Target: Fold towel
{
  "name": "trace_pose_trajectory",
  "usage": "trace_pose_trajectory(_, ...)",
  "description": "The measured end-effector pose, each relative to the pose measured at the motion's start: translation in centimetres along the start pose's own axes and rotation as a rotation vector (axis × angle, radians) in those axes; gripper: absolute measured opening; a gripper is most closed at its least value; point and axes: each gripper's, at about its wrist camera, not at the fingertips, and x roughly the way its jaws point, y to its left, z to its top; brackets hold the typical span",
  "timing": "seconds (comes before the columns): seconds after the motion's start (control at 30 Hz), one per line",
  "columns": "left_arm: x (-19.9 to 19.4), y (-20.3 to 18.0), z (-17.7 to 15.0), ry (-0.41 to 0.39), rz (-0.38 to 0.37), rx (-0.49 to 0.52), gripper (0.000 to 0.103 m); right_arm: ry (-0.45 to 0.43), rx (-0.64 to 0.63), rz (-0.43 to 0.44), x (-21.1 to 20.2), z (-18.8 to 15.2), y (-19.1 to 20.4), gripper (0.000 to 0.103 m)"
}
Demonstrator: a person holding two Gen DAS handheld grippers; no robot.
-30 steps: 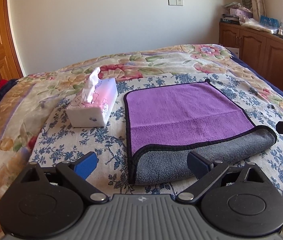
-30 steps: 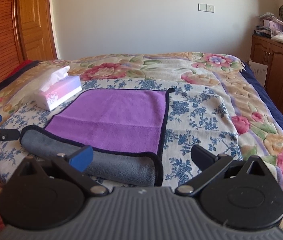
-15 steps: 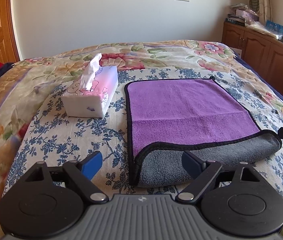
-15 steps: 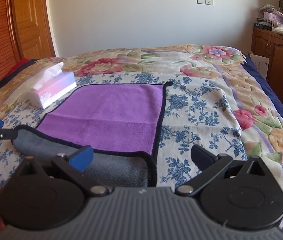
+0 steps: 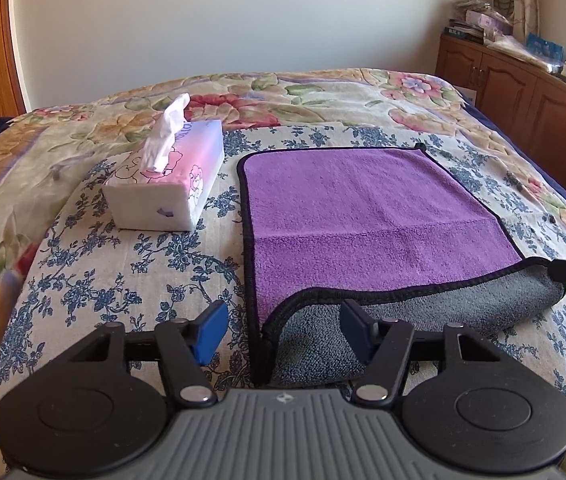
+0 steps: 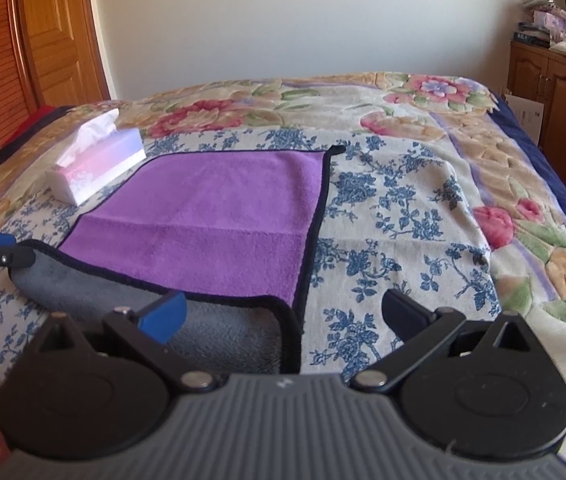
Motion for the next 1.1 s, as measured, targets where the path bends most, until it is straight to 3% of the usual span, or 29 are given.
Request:
trace_pose_trajectory(0.3,0.6,0.1,0.0,0.029,-0.027,-0.003,0.046,0.026,0.010,0.024,0.6,0.1,-0.4,0.102)
trace_pose_trajectory(0.37,0.7,0.0,0.0,0.033,-0.033,-0.001,0.045,0.035,0.017,0.033,0.7,0.2,-0.5,0.092)
trace_pose_trajectory(0.63,0.8,-0.2,-0.2,0.045,-0.039,0.005,0.044,0.076,0.024,0.062,1.1,0.0,-0.4,0.081)
trace_pose_trajectory(0.93,0.9,-0.2,-0.3,0.053,-0.043,0.006,0.032,0.111,0.047,0.088,1.4,-0.1,-0.6,0.049)
trace_pose_trajectory(1.0,1.0,-0.2,-0.2,0.054,-0.046,0.007,0.024,0.114,0.049,0.087,1.4,-0.1,-0.7,0.030)
trace_pose_trajectory(1.1,1.0,-0.3,-0.2,0.055,-0.056,0.009,0.012,0.107,0.038,0.074,1.2,-0.1,-0.6,0.016)
